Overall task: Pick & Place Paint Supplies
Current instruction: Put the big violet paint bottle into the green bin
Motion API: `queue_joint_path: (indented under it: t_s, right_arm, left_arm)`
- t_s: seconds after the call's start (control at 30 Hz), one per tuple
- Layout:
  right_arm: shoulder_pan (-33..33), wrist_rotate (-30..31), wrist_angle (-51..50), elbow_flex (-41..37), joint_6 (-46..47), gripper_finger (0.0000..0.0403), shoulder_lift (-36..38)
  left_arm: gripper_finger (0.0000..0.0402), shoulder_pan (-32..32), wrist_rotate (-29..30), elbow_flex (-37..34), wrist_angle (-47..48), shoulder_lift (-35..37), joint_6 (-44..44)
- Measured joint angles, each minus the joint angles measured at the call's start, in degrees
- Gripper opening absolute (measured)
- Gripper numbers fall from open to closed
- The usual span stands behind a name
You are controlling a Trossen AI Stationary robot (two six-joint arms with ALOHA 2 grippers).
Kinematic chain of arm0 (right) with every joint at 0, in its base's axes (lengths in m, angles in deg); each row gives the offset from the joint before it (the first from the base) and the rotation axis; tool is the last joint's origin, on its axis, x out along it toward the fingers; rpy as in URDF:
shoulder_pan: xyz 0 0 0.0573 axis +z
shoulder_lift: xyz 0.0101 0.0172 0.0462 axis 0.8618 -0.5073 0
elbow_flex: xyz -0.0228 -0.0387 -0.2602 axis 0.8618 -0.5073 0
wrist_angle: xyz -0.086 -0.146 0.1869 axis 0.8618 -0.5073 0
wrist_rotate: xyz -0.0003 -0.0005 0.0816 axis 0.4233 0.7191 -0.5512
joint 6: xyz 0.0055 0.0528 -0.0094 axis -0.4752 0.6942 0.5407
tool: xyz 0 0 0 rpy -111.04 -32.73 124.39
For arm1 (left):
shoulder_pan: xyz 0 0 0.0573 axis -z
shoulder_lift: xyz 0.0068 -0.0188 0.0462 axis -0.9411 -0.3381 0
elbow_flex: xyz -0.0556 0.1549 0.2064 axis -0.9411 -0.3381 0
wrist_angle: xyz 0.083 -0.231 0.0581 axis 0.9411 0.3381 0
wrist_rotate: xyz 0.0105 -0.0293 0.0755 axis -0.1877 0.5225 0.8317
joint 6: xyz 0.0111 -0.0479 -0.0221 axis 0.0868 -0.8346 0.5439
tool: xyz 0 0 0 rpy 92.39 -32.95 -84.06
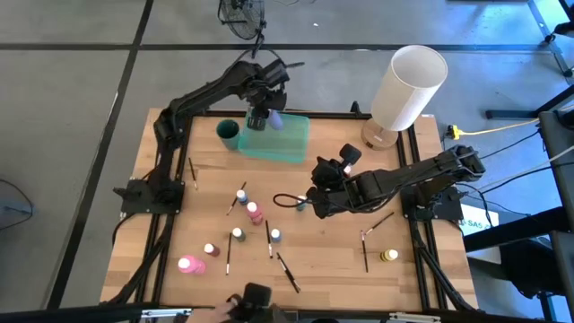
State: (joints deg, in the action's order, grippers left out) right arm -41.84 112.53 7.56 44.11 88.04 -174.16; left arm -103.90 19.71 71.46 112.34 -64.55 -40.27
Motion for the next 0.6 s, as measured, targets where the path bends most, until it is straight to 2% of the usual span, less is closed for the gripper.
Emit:
queue_joint_path:
  t_s: [0.2,0.6]
  right_arm:
    - [-1.0,0.1,-3.1,0.0,0.0,0.0001,0.0]
    - [-4.1,-0.7,-3.9,0.0,-1.7,0.0001,0.0]
  left_arm:
    - [0.0118,-0.2,-4.2,9.6,5.9,-4.8,4.4]
    - [0.0118,-4.0,-3.6,10.6,6.8,-5.1,6.8]
